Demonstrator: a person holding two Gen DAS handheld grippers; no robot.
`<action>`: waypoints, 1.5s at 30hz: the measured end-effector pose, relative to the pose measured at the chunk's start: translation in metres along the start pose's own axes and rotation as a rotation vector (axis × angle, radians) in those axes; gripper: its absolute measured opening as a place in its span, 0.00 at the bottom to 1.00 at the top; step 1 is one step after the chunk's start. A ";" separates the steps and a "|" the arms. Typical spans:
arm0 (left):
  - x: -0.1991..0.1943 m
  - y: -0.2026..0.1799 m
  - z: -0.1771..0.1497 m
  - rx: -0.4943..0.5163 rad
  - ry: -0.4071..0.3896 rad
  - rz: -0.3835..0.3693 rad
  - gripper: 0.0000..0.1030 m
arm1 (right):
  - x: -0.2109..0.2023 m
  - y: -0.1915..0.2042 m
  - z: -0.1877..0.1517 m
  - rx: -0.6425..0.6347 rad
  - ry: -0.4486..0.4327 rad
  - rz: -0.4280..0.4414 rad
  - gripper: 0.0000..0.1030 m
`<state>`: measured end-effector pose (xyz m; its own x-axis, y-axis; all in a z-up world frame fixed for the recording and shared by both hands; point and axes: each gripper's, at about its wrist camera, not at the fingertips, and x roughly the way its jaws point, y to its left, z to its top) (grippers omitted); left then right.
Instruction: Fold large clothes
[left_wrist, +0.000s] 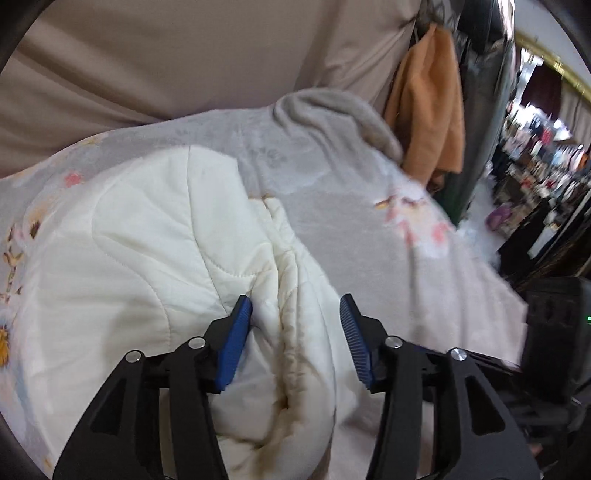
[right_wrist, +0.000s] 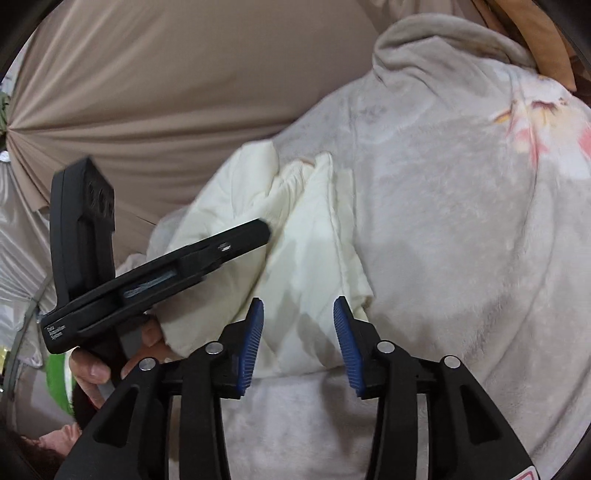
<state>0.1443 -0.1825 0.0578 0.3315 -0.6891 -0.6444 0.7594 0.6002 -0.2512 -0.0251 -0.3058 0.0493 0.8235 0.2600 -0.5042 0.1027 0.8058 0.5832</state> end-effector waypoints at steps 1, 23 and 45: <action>-0.021 0.007 0.002 -0.023 -0.029 -0.036 0.51 | -0.006 0.006 0.003 -0.007 -0.014 0.010 0.50; -0.069 0.098 -0.105 -0.044 0.050 0.236 0.78 | 0.076 0.119 0.043 -0.182 0.179 -0.021 0.25; -0.110 0.065 -0.053 0.058 -0.169 0.234 0.81 | 0.034 -0.010 0.013 0.099 0.112 0.114 0.47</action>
<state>0.1277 -0.0462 0.0746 0.5862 -0.5958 -0.5490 0.6804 0.7299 -0.0655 0.0087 -0.3121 0.0343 0.7664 0.4089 -0.4954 0.0707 0.7128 0.6978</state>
